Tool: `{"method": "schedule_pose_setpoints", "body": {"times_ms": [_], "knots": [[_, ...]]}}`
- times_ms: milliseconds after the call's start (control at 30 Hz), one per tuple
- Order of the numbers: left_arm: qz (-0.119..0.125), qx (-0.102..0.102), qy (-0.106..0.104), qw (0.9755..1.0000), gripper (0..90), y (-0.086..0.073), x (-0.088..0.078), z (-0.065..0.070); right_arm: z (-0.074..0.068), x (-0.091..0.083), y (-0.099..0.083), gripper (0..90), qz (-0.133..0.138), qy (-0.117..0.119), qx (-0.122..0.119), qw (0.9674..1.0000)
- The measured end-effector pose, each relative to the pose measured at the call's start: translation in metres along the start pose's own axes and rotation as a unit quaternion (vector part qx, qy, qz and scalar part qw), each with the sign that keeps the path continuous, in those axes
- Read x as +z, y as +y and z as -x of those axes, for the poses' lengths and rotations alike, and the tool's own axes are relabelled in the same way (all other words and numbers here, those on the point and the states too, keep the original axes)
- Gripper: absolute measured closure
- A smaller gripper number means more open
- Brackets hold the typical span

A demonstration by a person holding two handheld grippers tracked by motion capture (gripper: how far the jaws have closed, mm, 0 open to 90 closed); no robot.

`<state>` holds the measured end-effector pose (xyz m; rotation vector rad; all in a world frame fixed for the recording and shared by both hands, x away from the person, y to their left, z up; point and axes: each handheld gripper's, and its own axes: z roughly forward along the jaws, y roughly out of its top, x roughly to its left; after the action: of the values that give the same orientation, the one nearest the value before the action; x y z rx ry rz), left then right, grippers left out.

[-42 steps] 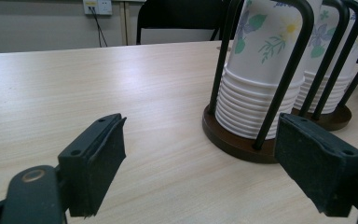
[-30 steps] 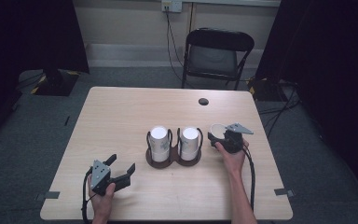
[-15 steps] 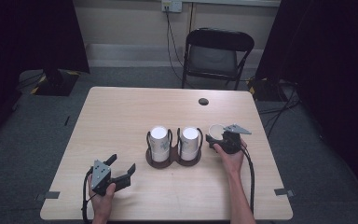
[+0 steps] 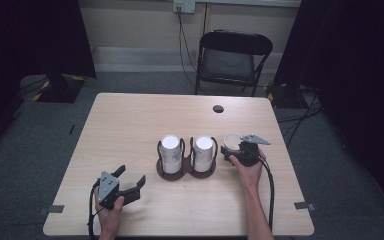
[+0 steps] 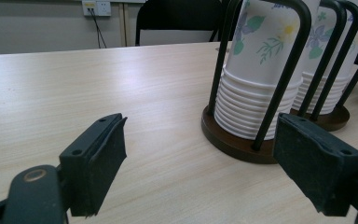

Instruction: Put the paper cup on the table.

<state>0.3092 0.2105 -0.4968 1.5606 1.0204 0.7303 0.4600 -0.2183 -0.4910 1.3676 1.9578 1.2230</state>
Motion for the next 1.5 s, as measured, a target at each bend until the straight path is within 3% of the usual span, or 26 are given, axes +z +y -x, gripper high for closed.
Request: {"method": "schedule_pose_setpoints", "body": {"times_ms": [633, 800, 933, 1033, 1200, 1500], "knots": [[-0.004, 0.001, 0.003, 1.0, 17.2, 0.0, 0.001, 0.001, 0.001, -0.024, -0.01, 15.5, 0.015, -0.007, 0.006, 0.9998], [-0.008, 0.0, 0.002, 1.0, 17.3, 0.001, 0.001, 0.0, 0.003, -0.037, -0.013, 16.3, 0.036, -0.003, 0.027, 0.999], [-0.011, 0.003, 0.004, 0.9999, 17.3, 0.001, 0.002, 0.001, 0.002, -0.044, -0.013, 16.8, 0.04, -0.015, 0.025, 0.9988], [-0.011, 0.002, 0.005, 0.9999, 17.3, 0.001, 0.002, 0.001, 0.002, -0.05, -0.014, 20.2, 0.05, -0.015, 0.04, 0.9979], [-0.012, 0.003, 0.005, 0.9999, 17.3, 0.001, 0.002, 0.001, -0.002, -0.061, -0.017, 20.3, 0.059, -0.018, 0.048, 0.997], [-0.011, 0.0, 0.006, 0.9999, 17.2, 0.001, 0.002, 0.001, -0.016, -0.077, -0.026, 16.8, 0.059, -0.021, 0.032, 0.9975]]}}
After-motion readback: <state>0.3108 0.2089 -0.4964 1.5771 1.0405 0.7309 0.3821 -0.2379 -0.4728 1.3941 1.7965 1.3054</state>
